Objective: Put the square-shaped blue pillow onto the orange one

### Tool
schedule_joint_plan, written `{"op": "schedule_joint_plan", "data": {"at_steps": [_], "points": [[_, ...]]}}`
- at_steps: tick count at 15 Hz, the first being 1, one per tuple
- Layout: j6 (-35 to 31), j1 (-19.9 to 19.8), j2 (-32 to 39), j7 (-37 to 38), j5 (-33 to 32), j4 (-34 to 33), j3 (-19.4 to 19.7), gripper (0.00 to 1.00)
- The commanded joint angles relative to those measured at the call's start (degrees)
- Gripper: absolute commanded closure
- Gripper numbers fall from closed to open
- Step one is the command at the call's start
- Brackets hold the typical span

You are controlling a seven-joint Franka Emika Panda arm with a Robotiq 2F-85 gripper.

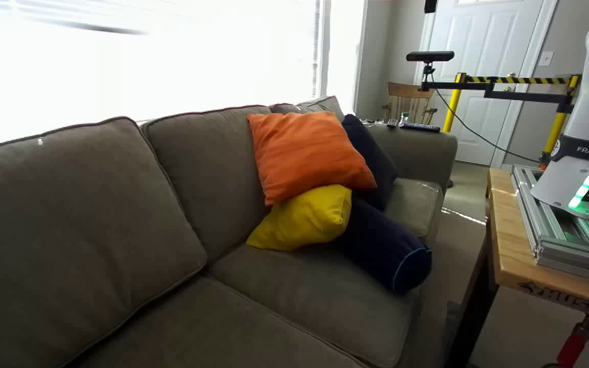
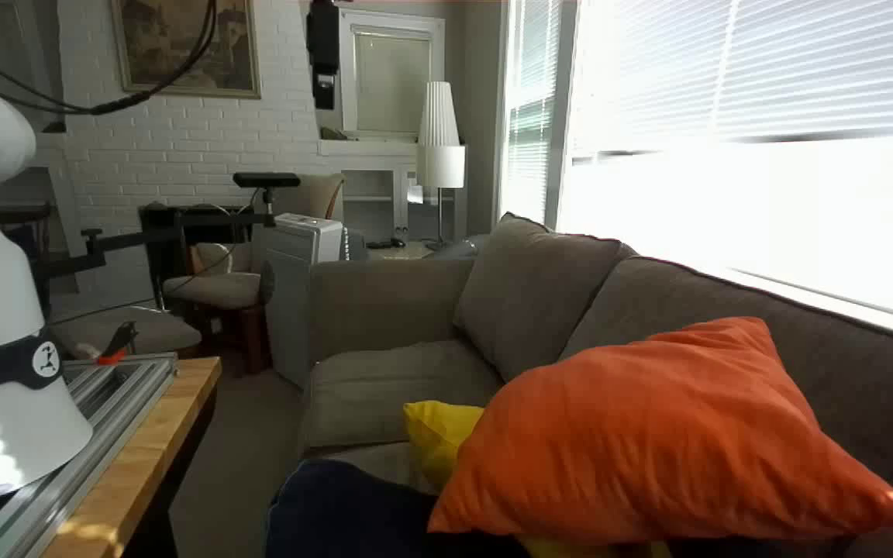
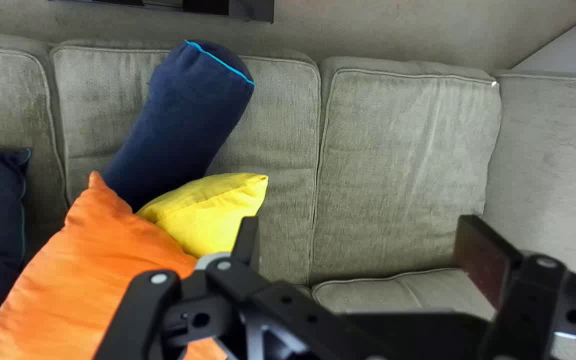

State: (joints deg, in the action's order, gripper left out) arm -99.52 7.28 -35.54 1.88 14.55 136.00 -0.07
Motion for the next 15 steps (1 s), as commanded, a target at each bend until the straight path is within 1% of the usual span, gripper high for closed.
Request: {"op": "schedule_joint_plan", "data": {"at_steps": [1, 8, 10, 13, 15], "points": [[0.3, -1.3, 0.1, -0.5, 0.5, -0.2, -1.0, 0.0], [0.3, -1.4, 0.0, -0.6, 0.5, -0.2, -0.8, 0.0], [-1.6, -2.7, -0.1, -2.0, -2.4, 0.4, -0.7, 0.0], [-6.3, -4.8, -0.4, -5.8, -6.9, 2.8, 0.8, 0.0], [-9.9, -5.8, -0.5, -8.4, -8.7, 4.6, 1.9, 0.0]]}}
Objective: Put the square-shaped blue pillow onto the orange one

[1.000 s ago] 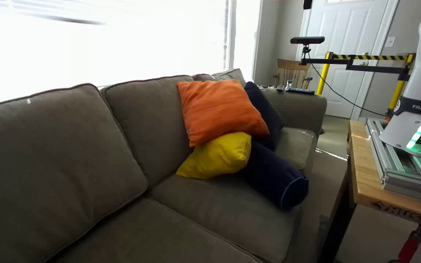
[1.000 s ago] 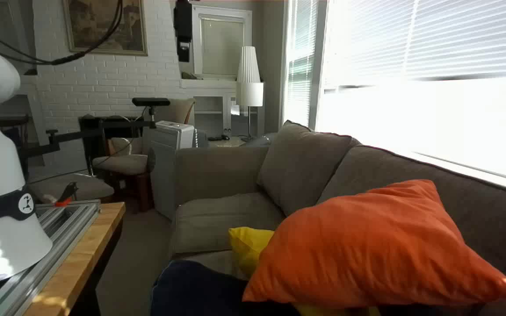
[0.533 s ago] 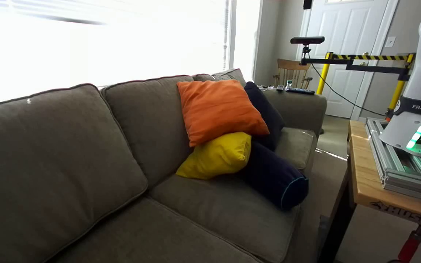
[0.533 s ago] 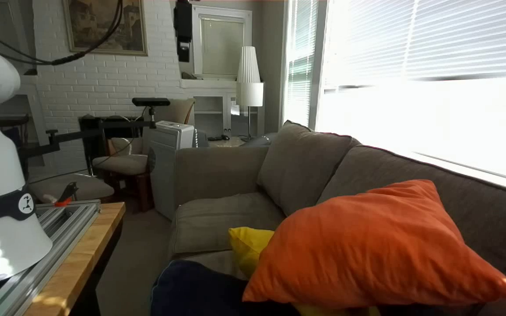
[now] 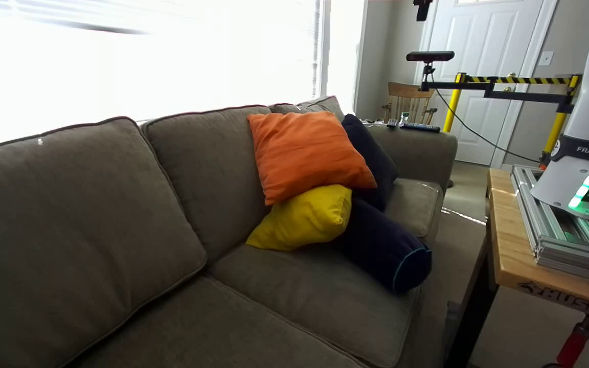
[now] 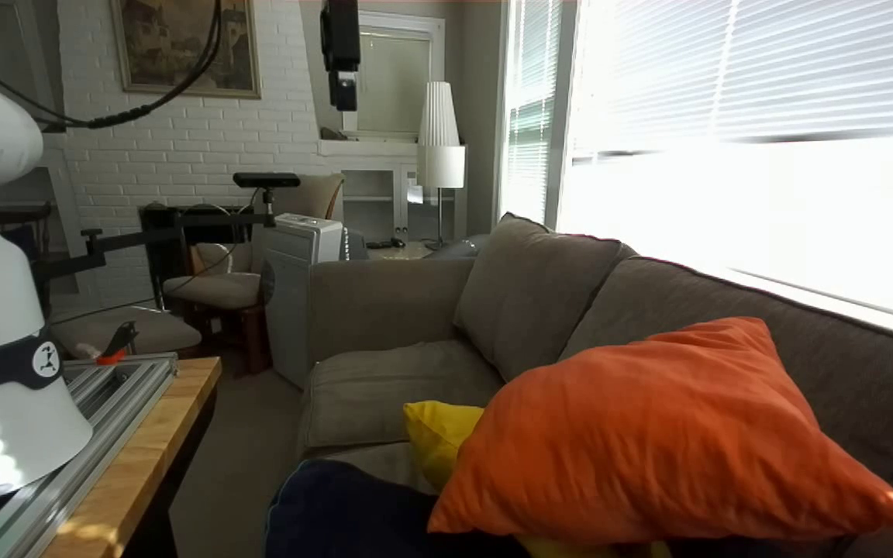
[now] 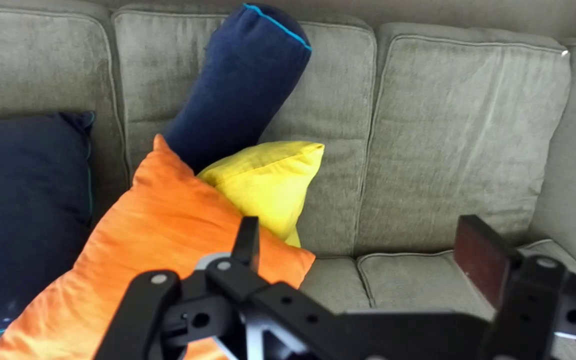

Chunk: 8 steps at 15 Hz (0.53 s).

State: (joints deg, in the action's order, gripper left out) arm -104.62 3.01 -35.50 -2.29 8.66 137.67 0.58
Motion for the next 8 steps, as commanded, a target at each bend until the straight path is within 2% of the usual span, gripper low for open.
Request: {"op": "schedule_joint_plan", "data": {"at_steps": [1, 5, 8], "points": [[-7.1, -1.7, -0.6, -5.5, -3.0, 4.1, 2.0, 0.0], [-14.2, -2.7, -0.6, -8.5, -4.0, 7.9, 3.8, 0.0], [-16.5, -4.8, -1.4, -8.2, -5.6, 10.3, 5.2, 0.0]]}}
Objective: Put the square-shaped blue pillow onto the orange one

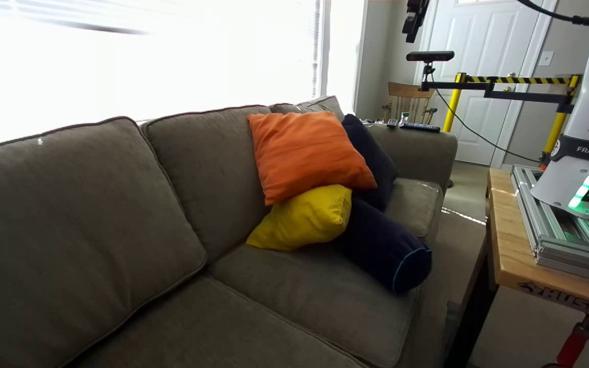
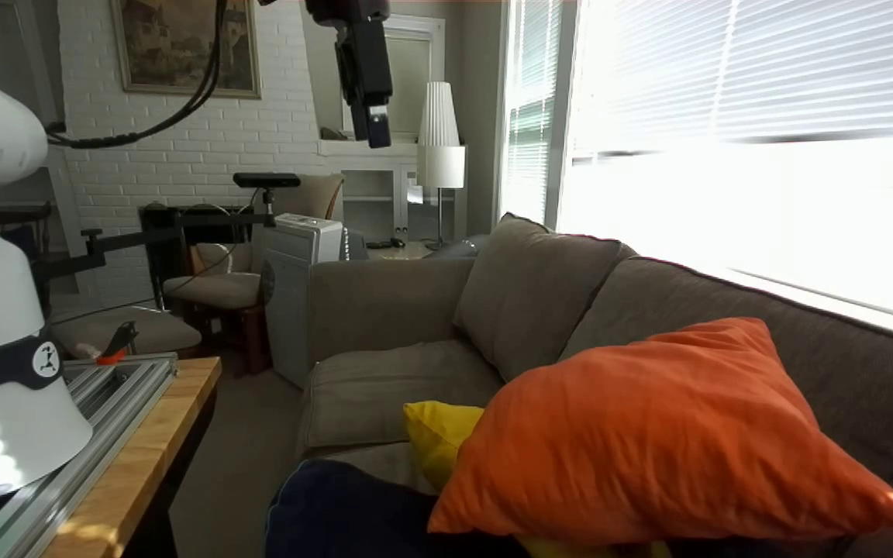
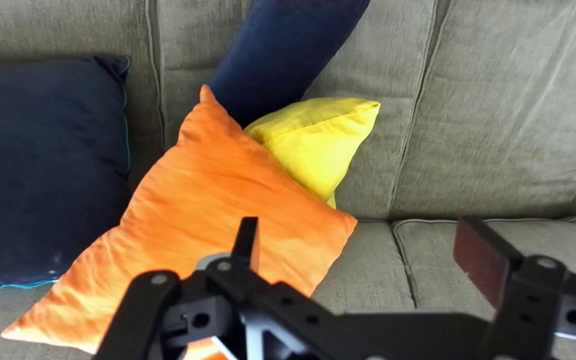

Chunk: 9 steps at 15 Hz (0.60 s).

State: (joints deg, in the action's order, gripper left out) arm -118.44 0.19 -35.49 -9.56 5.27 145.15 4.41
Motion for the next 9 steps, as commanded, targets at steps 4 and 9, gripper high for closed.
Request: {"op": "schedule_joint_plan", "data": {"at_steps": [4, 9], "points": [[-3.7, -6.7, -3.1, -0.1, -5.3, 5.7, 3.9, 0.0], [-4.9, -15.1, -3.7, 1.3, -12.1, 7.0, 7.3, 0.0]]}}
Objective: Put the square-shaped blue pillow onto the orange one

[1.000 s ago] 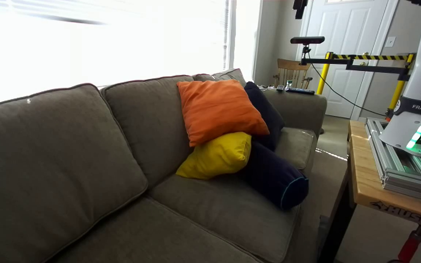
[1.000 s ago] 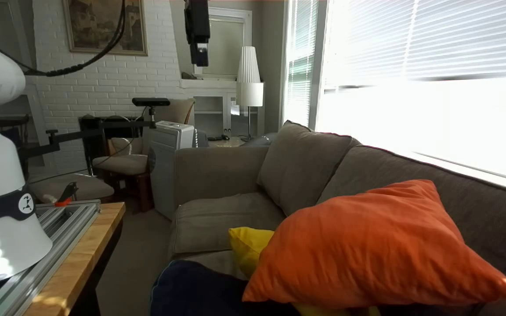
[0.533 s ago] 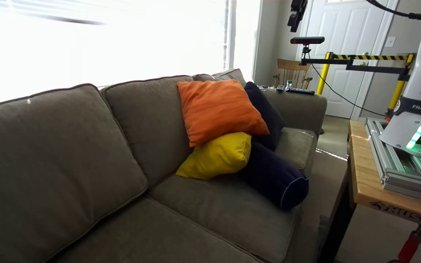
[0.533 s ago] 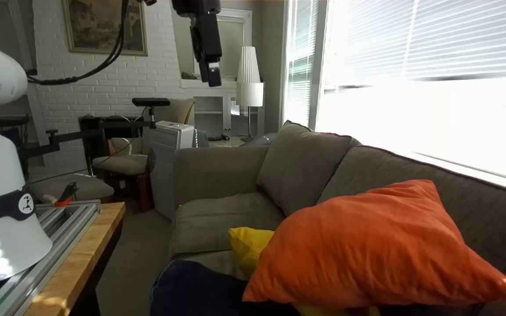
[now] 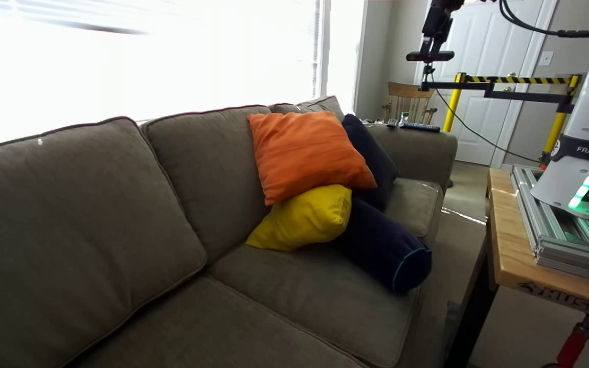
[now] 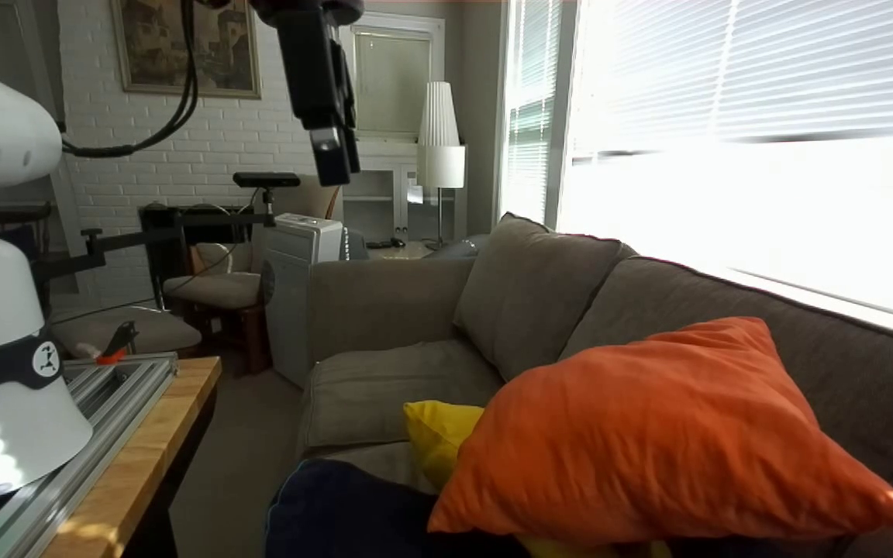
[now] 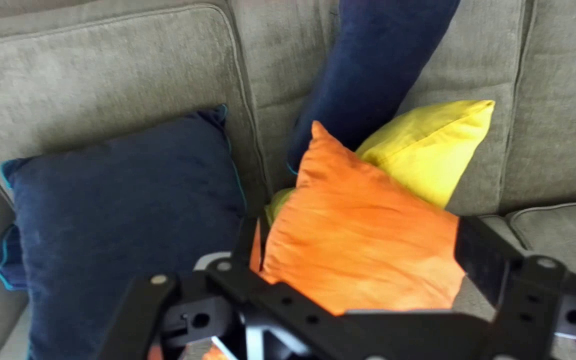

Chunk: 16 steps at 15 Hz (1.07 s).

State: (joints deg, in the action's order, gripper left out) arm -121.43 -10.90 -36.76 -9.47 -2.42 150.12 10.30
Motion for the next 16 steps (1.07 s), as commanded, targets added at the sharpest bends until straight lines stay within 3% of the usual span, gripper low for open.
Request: {"op": "schedule_joint_plan", "data": {"at_steps": [1, 3, 4, 8, 9, 11, 16], "points": [[-2.7, -5.6, -2.2, 1.3, -5.8, 1.9, 2.1, 0.0], [-5.4, -7.9, -1.8, 3.1, -7.0, 1.3, 2.9, 0.0], [-2.7, -5.8, -0.4, 0.9, -5.2, 0.0, 3.0, 0.0], [-4.2, -7.3, -0.5, 1.5, -5.7, 0.0, 3.5, 0.0], [-2.6, -5.5, -3.8, -1.3, -5.7, 1.2, 2.6, 0.0], [-3.8, -5.0, -3.2, -1.9, -8.6, 1.5, 0.3, 0.0], [-11.6, -6.3, 0.2, -1.0, -16.7, 1.5, -0.7, 0.0]]}}
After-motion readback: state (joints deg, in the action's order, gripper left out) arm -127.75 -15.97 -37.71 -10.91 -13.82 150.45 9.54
